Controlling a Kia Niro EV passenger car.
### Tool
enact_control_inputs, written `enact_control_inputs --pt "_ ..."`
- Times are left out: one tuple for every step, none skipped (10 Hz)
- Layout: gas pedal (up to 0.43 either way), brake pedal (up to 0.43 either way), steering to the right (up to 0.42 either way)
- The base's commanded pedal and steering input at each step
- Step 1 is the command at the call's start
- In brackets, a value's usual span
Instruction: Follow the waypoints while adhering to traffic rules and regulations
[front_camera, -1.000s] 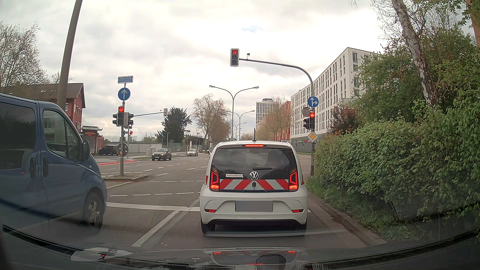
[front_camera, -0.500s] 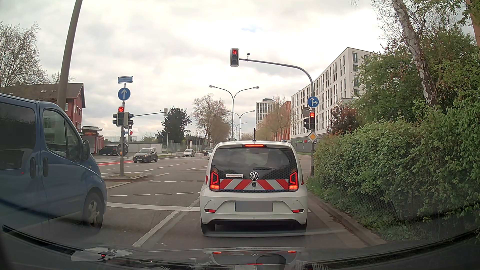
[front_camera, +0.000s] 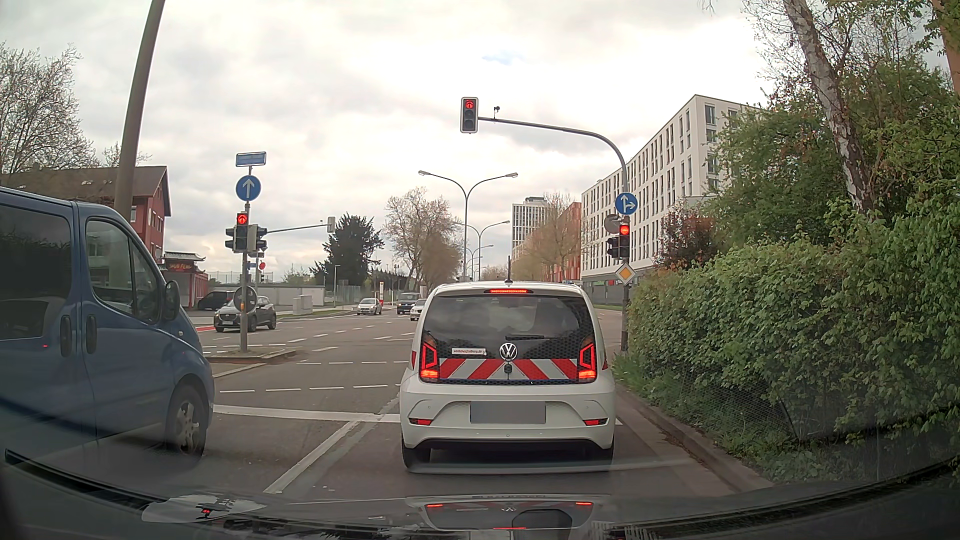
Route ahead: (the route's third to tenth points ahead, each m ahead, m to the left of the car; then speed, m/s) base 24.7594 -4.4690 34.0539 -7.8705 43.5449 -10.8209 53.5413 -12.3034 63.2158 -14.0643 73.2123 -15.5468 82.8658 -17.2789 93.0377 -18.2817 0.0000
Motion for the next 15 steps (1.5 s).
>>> enact_control_inputs --pt "0.0 0.183 0.003" --pt "0.0 0.183 0.003" --pt "0.0 0.183 0.003" --pt "0.0 0.183 0.003" --pt "0.0 0.183 0.003" --pt "0.0 0.183 0.003" --pt "0.0 0.183 0.003" --pt "0.0 0.183 0.003" --pt "0.0 0.183 0.003" --pt "0.0 0.183 0.003" --pt "0.0 0.183 0.003" --pt "0.0 0.183 0.003" --pt "0.0 0.183 0.003" --pt "0.0 0.171 0.003" --pt "0.0 0.177 0.003"
